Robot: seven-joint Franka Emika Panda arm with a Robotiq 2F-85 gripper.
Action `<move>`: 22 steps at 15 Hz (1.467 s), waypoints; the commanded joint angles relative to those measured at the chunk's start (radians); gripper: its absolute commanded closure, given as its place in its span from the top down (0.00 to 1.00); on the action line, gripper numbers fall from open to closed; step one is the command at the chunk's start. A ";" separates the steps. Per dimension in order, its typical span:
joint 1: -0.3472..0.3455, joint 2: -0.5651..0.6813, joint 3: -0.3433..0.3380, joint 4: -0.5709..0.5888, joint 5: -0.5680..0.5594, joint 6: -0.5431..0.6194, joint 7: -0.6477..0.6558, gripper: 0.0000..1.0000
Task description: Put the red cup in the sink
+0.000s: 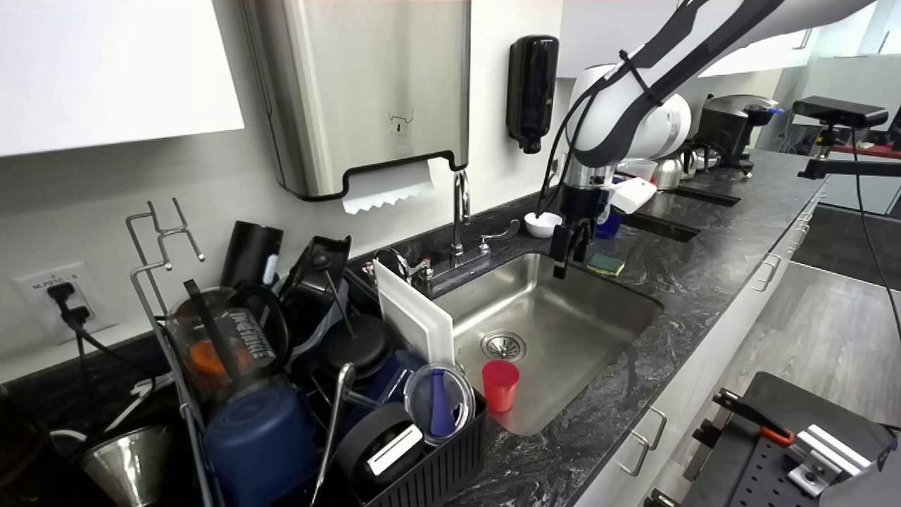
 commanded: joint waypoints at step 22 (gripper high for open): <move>-0.058 0.031 -0.056 0.026 -0.007 -0.004 0.000 1.00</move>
